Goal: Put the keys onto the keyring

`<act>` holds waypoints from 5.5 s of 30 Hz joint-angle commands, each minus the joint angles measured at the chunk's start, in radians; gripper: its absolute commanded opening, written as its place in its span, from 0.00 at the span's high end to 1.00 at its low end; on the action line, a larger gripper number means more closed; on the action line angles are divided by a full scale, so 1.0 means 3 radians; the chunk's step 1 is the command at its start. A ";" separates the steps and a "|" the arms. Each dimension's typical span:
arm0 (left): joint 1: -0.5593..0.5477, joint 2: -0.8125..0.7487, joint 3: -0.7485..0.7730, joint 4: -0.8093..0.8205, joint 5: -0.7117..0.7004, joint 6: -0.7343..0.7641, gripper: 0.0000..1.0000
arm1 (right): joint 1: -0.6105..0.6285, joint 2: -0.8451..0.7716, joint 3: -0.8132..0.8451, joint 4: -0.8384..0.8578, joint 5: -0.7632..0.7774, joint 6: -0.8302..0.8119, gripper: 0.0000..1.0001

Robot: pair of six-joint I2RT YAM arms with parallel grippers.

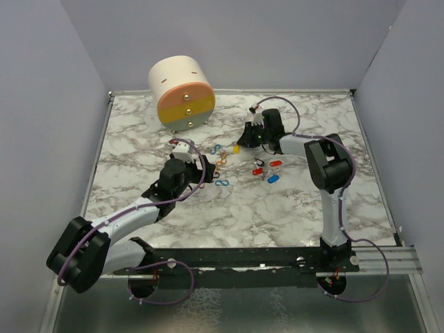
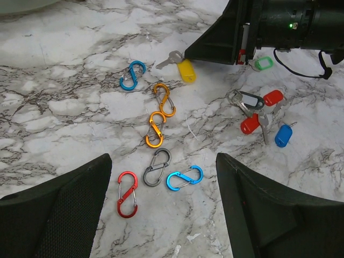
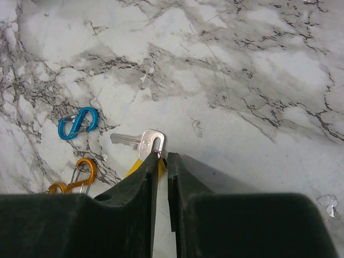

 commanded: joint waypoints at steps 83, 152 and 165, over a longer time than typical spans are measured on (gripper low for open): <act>0.0248 0.2406 0.1748 -0.0185 -0.0375 0.0990 0.17 | 0.0663 -0.2818 -0.1874 0.0043 0.1281 -0.0196 0.99; 0.0437 0.2892 0.1874 -0.0030 0.0426 0.1057 0.57 | 0.0662 -0.2743 -0.1833 0.0007 0.1407 -0.0258 0.99; 0.0453 0.2921 0.1899 -0.0084 0.0500 0.1038 0.82 | 0.0663 -0.2755 -0.1837 -0.0001 0.1404 -0.0257 0.99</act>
